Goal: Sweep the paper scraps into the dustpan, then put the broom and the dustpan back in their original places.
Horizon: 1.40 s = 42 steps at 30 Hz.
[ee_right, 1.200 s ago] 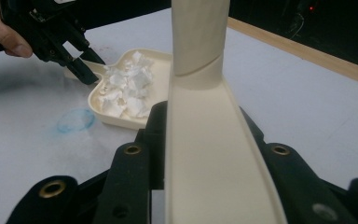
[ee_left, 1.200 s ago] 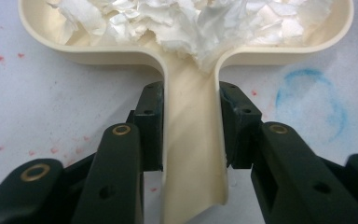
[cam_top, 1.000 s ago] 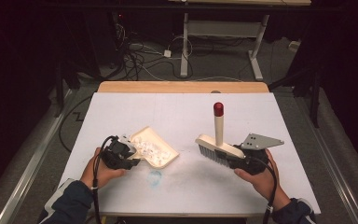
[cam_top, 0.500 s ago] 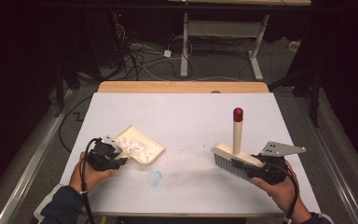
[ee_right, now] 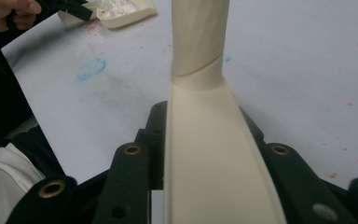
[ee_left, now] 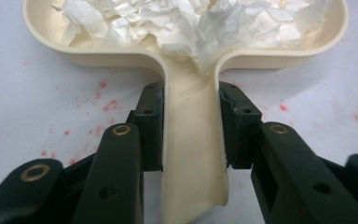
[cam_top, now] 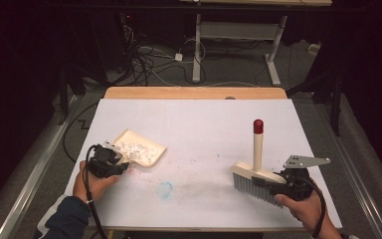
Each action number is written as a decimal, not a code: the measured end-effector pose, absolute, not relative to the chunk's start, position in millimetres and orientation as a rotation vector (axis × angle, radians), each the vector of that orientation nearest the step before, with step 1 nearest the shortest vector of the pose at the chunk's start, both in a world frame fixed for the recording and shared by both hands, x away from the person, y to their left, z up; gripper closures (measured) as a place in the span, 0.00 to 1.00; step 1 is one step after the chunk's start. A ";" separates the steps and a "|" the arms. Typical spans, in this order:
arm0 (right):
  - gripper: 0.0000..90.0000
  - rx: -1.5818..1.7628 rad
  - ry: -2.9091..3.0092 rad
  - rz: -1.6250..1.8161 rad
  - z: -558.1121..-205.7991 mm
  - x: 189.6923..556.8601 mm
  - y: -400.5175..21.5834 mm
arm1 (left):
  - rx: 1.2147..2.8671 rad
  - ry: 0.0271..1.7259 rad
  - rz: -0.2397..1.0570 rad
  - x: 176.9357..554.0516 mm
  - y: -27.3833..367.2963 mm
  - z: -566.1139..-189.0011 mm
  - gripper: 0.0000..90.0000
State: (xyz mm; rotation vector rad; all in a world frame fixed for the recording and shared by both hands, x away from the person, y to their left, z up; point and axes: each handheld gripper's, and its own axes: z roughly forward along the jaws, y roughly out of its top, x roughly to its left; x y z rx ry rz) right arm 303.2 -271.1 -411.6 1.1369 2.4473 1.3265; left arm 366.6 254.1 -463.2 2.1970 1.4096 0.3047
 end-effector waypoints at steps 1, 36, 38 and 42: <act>0.74 1.151 2.457 1.323 -412.3 304.9 -270.5 | 2.191 1.417 0.306 367.7 253.4 -464.4 0.71; 0.72 1.410 2.349 1.088 -432.1 429.5 -321.5 | 2.205 1.013 0.535 296.1 231.1 -452.3 0.28; 0.72 1.440 2.311 0.964 -437.3 432.0 -317.5 | 2.207 1.002 0.542 291.7 232.8 -453.6 0.28; 0.68 1.510 2.295 0.942 -447.5 436.5 -310.0 | 2.197 0.977 0.524 289.2 233.2 -457.5 0.27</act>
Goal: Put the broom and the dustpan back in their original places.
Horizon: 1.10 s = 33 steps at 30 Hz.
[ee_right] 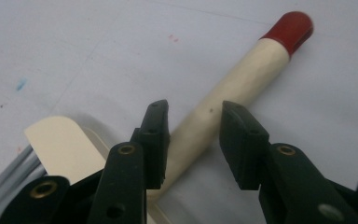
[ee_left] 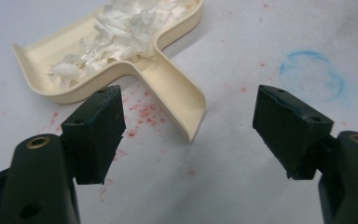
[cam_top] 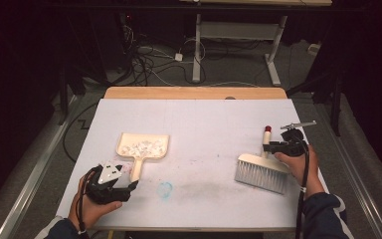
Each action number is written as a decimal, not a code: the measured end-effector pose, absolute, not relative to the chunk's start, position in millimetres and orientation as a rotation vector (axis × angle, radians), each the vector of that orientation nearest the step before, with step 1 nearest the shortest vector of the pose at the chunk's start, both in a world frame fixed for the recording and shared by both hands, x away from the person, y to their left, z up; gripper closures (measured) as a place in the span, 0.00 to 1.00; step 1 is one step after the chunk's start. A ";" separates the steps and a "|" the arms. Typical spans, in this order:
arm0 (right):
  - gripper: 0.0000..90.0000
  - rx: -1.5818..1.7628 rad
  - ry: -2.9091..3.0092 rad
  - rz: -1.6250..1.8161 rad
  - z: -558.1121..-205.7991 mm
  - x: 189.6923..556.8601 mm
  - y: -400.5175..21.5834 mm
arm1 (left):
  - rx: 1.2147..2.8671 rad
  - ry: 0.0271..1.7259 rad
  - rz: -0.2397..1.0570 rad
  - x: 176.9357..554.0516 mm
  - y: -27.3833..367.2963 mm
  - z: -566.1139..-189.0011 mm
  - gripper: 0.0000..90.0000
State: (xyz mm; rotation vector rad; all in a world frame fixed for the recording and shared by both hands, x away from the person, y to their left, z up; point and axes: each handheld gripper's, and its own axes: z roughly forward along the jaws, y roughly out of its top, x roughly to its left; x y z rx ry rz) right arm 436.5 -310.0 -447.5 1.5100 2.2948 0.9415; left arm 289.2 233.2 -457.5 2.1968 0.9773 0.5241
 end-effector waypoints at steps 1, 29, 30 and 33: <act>0.68 1.509 2.278 0.918 -448.4 437.5 -307.0 | 2.198 0.974 0.523 289.7 232.2 -458.5 0.27; 0.63 1.439 2.164 0.892 -448.2 449.8 -271.4 | 2.246 0.901 0.547 288.5 220.3 -465.1 0.26; 0.63 1.428 2.155 0.902 -445.5 448.1 -271.1 | 2.246 0.901 0.551 288.2 220.1 -465.0 0.26; 0.60 1.384 2.127 0.931 -435.6 441.9 -269.8 | 2.238 0.892 0.557 287.2 220.4 -464.0 0.26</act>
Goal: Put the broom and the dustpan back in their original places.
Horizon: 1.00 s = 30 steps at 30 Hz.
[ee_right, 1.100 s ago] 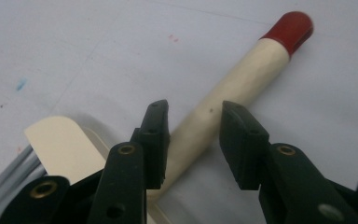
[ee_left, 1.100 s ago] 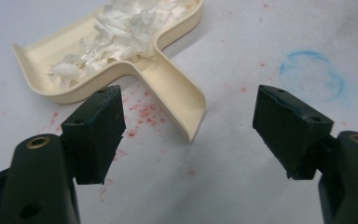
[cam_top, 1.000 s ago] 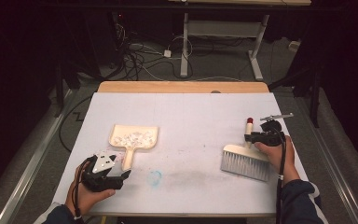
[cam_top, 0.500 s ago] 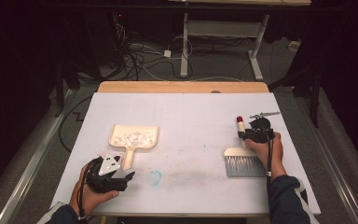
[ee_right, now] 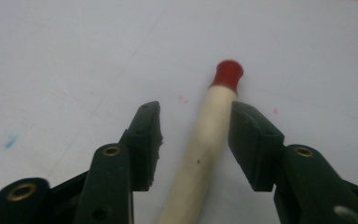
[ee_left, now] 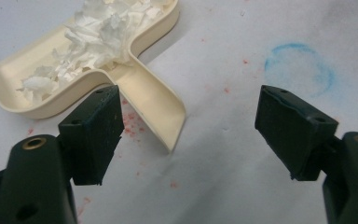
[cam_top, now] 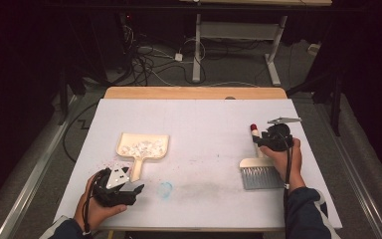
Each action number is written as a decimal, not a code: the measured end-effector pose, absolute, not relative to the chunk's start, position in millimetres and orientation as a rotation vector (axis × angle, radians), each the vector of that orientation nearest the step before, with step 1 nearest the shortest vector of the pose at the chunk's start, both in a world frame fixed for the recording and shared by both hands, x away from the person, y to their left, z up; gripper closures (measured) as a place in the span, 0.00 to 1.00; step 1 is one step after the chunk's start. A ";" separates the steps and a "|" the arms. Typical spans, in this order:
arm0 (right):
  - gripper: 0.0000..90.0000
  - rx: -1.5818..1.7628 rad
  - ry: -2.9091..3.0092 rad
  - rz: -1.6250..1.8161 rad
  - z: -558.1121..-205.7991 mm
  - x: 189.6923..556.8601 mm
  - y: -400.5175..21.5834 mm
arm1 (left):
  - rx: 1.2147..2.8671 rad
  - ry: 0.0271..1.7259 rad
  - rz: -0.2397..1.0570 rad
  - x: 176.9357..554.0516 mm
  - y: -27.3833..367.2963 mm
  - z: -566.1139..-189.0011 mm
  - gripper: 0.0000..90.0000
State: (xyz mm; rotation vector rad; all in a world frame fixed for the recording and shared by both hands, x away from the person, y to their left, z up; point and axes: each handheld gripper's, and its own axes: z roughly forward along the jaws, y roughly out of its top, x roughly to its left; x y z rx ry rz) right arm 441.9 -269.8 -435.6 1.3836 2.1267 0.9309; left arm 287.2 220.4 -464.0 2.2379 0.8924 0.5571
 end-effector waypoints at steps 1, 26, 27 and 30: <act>0.59 1.361 2.117 0.957 -431.7 439.2 -269.7 | 2.232 0.890 0.559 286.9 220.5 -463.7 0.26; 0.39 0.896 2.046 1.261 -379.0 361.1 -254.1 | 2.232 0.796 0.618 281.3 217.8 -461.1 0.22; 0.39 0.882 2.055 1.258 -379.0 358.2 -253.9 | 2.230 0.791 0.618 280.9 217.8 -460.8 0.22; 0.38 0.849 2.059 1.247 -379.8 349.1 -253.0 | 2.223 0.786 0.623 279.7 217.0 -460.2 0.22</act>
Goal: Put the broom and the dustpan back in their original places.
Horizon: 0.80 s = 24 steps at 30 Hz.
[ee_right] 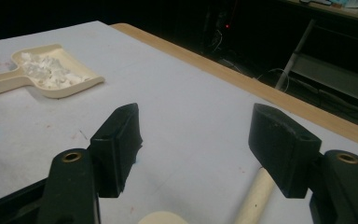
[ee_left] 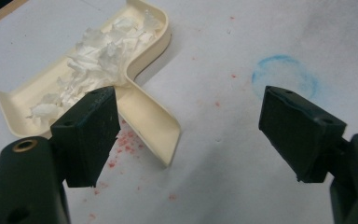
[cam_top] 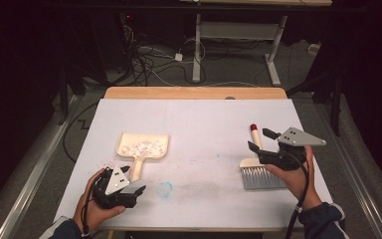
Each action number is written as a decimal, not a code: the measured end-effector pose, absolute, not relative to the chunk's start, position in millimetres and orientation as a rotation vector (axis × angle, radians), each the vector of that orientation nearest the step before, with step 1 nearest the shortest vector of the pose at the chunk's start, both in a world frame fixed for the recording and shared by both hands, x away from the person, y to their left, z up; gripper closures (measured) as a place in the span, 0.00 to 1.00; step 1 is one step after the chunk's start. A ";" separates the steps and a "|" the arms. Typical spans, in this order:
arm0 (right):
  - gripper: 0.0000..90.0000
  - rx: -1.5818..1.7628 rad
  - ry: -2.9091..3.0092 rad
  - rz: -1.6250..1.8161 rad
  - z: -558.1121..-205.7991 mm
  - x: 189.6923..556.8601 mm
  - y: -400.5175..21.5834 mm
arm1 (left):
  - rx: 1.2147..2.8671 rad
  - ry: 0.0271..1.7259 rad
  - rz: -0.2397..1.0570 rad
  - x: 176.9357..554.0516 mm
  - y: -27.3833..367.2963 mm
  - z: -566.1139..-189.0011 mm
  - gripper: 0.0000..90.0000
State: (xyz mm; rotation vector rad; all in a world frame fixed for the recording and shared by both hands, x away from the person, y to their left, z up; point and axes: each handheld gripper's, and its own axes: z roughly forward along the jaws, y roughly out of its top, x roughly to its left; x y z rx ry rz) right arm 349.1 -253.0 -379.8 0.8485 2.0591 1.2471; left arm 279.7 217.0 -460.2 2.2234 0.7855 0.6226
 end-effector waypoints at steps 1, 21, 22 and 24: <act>0.37 0.844 2.064 1.249 -380.3 346.3 -253.2 | 2.224 0.782 0.629 279.3 216.7 -460.1 0.22; 0.32 0.786 2.023 1.197 -415.3 300.0 -274.8 | 2.212 0.772 0.633 282.0 213.1 -459.6 0.22; 0.32 0.786 2.023 1.197 -419.3 297.2 -275.0 | 2.211 0.769 0.636 281.9 212.9 -459.5 0.22; 0.32 0.792 2.017 1.179 -426.3 292.3 -274.7 | 2.212 0.771 0.639 281.8 212.5 -459.6 0.22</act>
